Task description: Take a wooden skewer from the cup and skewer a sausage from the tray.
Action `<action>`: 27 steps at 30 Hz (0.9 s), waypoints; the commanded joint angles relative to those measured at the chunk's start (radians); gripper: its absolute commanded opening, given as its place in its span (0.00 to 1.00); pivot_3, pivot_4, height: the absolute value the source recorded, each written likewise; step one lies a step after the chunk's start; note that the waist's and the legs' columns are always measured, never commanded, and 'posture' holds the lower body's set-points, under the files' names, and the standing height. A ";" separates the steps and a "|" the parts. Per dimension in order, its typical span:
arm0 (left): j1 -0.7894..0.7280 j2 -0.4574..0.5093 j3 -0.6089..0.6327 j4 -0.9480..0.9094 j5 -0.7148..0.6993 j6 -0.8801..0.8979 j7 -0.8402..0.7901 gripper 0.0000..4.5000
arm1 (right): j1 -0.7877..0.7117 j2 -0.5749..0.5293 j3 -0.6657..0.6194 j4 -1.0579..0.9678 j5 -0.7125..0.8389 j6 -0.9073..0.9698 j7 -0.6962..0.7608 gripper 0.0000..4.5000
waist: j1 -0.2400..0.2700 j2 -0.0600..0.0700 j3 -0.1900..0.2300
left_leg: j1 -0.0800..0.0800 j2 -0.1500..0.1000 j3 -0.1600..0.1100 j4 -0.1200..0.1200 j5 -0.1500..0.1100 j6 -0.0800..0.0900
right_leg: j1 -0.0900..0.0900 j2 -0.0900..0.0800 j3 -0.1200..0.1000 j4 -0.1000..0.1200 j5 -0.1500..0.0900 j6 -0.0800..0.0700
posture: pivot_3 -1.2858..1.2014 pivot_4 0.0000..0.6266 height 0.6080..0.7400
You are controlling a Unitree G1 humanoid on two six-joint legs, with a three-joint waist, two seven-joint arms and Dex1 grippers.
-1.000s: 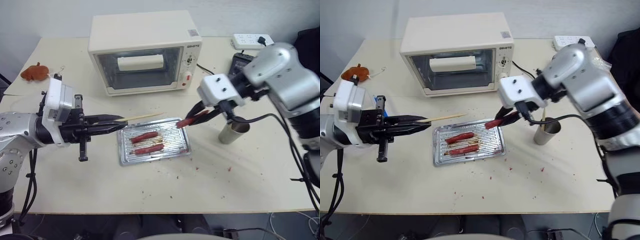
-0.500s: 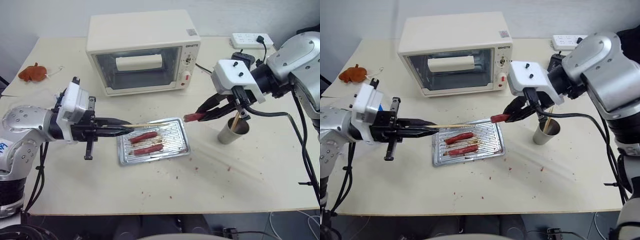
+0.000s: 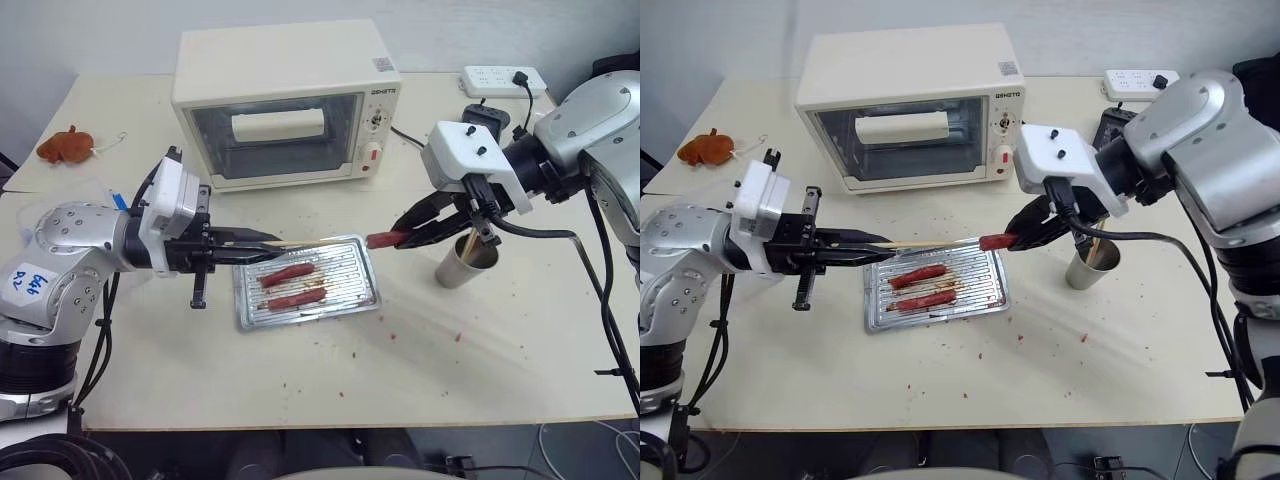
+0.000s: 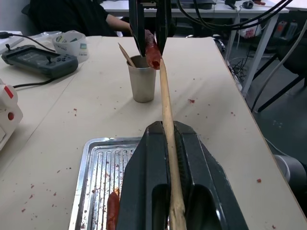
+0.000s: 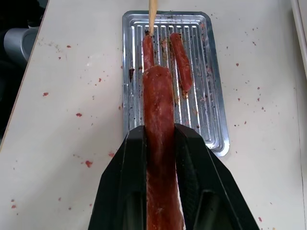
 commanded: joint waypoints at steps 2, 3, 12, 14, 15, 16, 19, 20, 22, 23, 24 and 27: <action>-0.021 -0.013 -0.003 -0.007 0.009 -0.017 -0.001 0.00 | -0.022 0.003 -0.060 -0.024 0.020 0.024 0.016 0.18 | 0.000 0.000 0.000 | 0.000 0.000 0.000 0.000 0.000 0.000 | 0.000 0.000 0.000 0.000 0.000 0.000 | 0.52 0.24 1.00; -0.025 -0.017 -0.007 -0.007 0.010 -0.015 0.000 0.00 | -0.024 0.006 -0.061 -0.022 0.020 0.027 0.014 0.18 | 0.000 0.000 0.000 | 0.000 0.000 0.000 0.000 0.000 0.000 | 0.000 0.000 0.000 0.000 0.000 0.000 | 0.52 0.24 1.00; -0.049 -0.037 -0.027 0.010 0.030 -0.022 -0.007 0.00 | -0.031 0.027 -0.082 -0.027 0.035 0.073 0.000 0.18 | 0.000 0.000 0.000 | 0.000 0.000 0.000 0.000 0.000 0.000 | 0.000 0.000 0.000 0.000 0.000 0.000 | 0.52 0.24 1.00; -0.054 -0.039 -0.029 0.017 0.035 -0.025 -0.010 0.00 | -0.032 0.028 -0.084 -0.028 0.037 0.079 -0.001 0.18 | 0.000 0.000 0.000 | 0.000 0.000 0.000 0.000 0.000 0.000 | 0.000 0.000 0.000 0.000 0.000 0.000 | 0.52 0.24 1.00; -0.056 -0.038 -0.028 0.022 0.038 -0.027 -0.012 0.00 | -0.031 0.026 -0.083 -0.028 0.033 0.075 0.000 0.18 | 0.000 0.000 0.000 | 0.000 0.000 0.000 0.000 0.000 0.000 | 0.000 0.000 0.000 0.000 0.000 0.000 | 0.52 0.24 1.00; -0.057 -0.038 -0.026 0.024 0.039 -0.028 -0.013 0.00 | -0.029 0.025 -0.083 -0.030 0.031 0.072 0.000 0.18 | 0.001 0.000 0.000 | 0.000 0.000 0.000 0.000 0.000 0.000 | 0.000 0.000 0.000 0.001 0.000 0.000 | 0.52 0.24 1.00; -0.053 -0.025 -0.014 0.036 0.045 -0.036 -0.025 0.00 | -0.022 0.016 -0.084 -0.028 0.026 0.066 0.003 0.18 | 0.000 0.000 0.000 | 0.000 0.000 0.000 0.001 0.000 0.000 | 0.000 0.000 0.000 0.001 0.000 0.000 | 0.52 0.24 1.00; -0.052 -0.021 -0.010 0.039 0.047 -0.037 -0.028 0.00 | -0.019 0.013 -0.084 -0.027 0.024 0.064 0.004 0.18 | 0.000 0.000 0.000 | 0.000 0.000 0.000 0.001 0.000 0.000 | 0.000 0.000 0.000 0.001 0.000 0.000 | 0.52 0.24 1.00; -0.051 -0.017 -0.006 0.042 0.048 -0.039 -0.032 0.00 | -0.015 0.010 -0.084 -0.028 0.022 0.062 0.004 0.18 | 0.000 0.000 0.000 | 0.000 0.000 0.000 0.000 0.000 0.000 | 0.000 0.000 0.000 0.001 0.000 0.000 | 0.52 0.24 1.00; -0.051 -0.015 -0.003 0.043 0.048 -0.039 -0.033 0.00 | -0.013 0.009 -0.084 -0.029 0.022 0.060 0.005 0.18 | 0.000 0.000 0.000 | 0.000 0.000 0.000 0.000 0.000 0.000 | 0.000 0.000 0.000 0.001 0.000 0.000 | 0.52 0.24 1.00; -0.051 -0.013 -0.002 0.044 0.048 -0.040 -0.034 0.00 | -0.011 0.008 -0.084 -0.029 0.022 0.060 0.005 0.18 | 0.000 0.000 0.000 | 0.000 0.000 0.000 0.001 0.000 0.000 | 0.000 0.000 0.000 0.001 0.000 0.000 | 0.52 0.24 1.00; -0.054 -0.009 0.004 0.048 0.046 -0.040 -0.034 0.00 | -0.010 0.007 -0.083 -0.028 0.020 0.056 0.004 0.18 | 0.000 0.000 0.000 | 0.000 0.000 0.000 0.001 0.000 0.000 | 0.000 0.000 0.000 0.001 0.000 0.000 | 0.52 0.24 1.00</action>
